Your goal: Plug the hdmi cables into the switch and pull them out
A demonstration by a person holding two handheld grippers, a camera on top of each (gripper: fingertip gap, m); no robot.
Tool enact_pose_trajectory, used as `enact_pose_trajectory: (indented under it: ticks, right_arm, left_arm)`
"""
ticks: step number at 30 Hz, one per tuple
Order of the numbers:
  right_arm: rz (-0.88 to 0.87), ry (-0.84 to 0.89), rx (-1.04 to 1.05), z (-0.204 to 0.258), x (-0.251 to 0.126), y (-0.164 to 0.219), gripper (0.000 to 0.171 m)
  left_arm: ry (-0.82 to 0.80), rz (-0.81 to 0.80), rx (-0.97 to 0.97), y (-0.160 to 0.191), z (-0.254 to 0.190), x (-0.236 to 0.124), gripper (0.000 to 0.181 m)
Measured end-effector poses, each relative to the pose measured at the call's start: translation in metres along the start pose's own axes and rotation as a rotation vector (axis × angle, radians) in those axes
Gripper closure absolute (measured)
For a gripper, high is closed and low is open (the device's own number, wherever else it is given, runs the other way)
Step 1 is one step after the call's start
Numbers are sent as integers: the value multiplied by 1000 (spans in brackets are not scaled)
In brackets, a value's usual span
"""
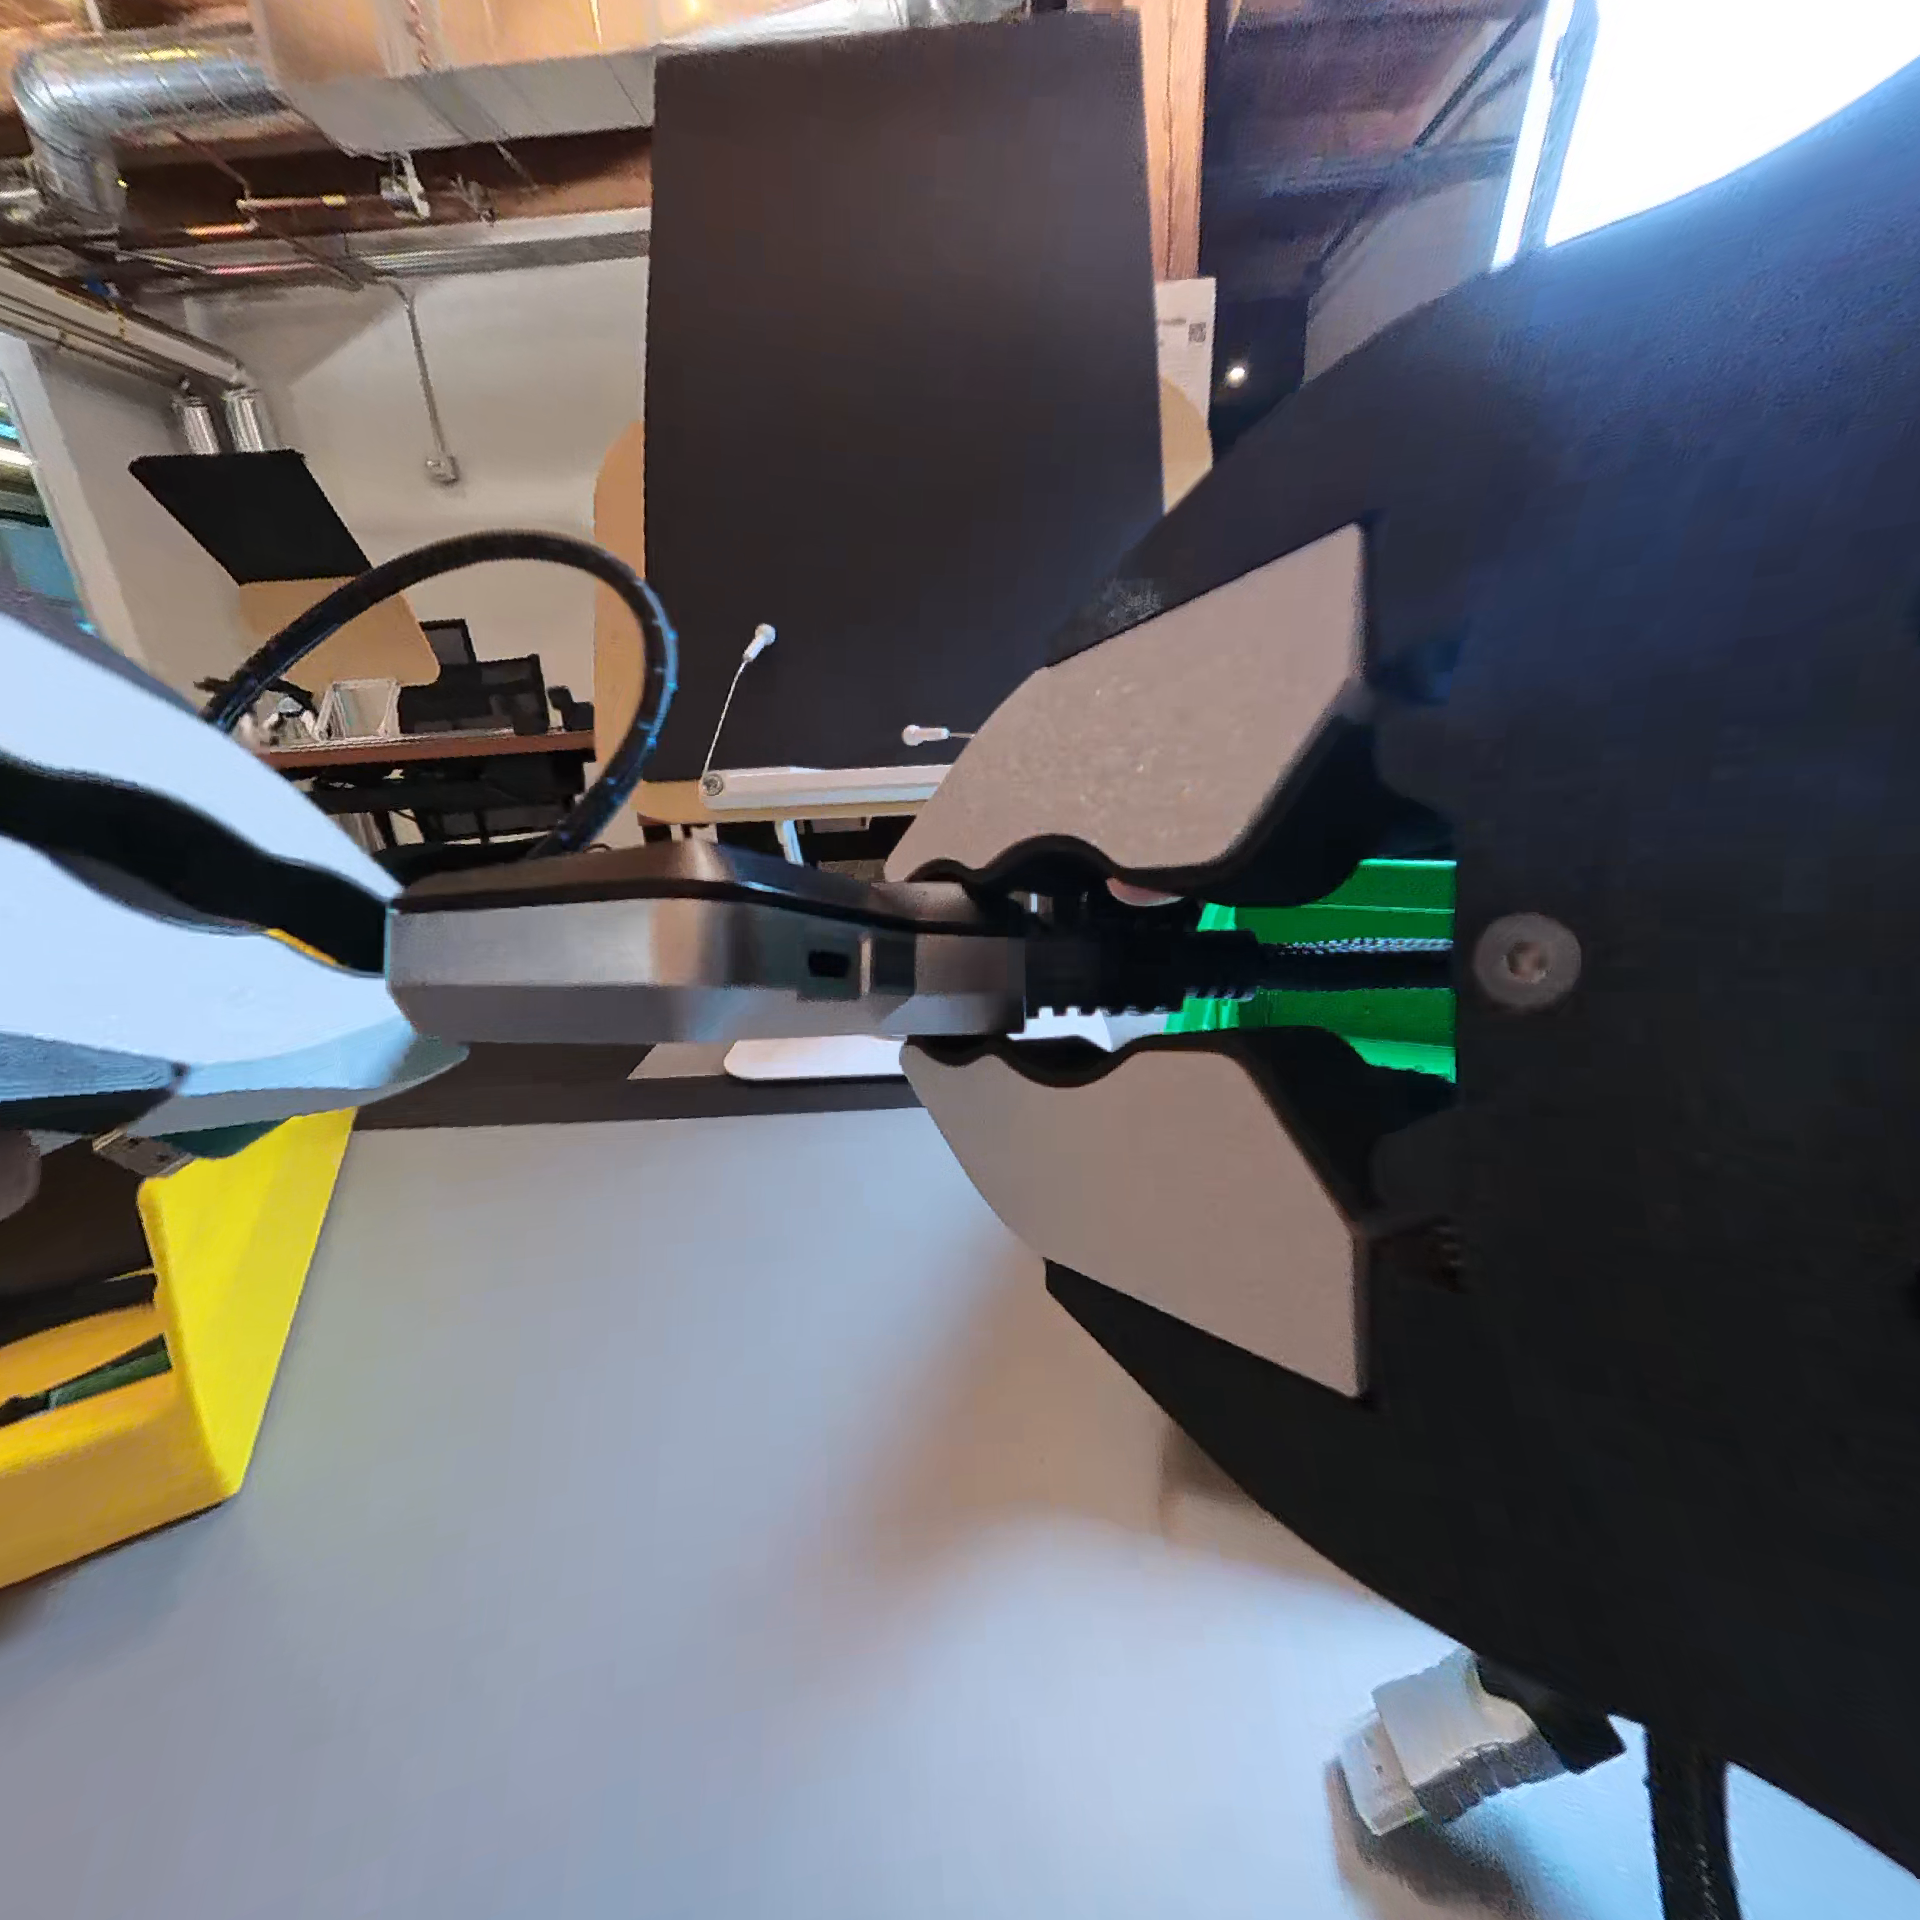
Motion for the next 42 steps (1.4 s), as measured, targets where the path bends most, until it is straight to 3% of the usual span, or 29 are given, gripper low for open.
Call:
enact_pose_trajectory:
  ticks: [9, 25, 42]
  right_arm:
    - [-92, -79, 60, 11, 1, 1, 148]
    - [-85, -164, 114, 26, 4, 7, 149]
    - [-103, -267, 181, 31, -6, 9, 149]
  left_arm:
    - [10, 33, 54, -3, -9, 6, 168]
    - [45, 100, 62, -1, -22, 15, 168]
    - [251, -142, -37, -16, -35, 13, 171]
Point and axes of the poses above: each gripper's, where its closed fingertips meet, x out along the fingers, y out of its underside, z = x × y across the jaws, the point moved 2 cm from there along -x, back along the fingers, and after that the axes turned 11 degrees about x, right-handed, at the moved point
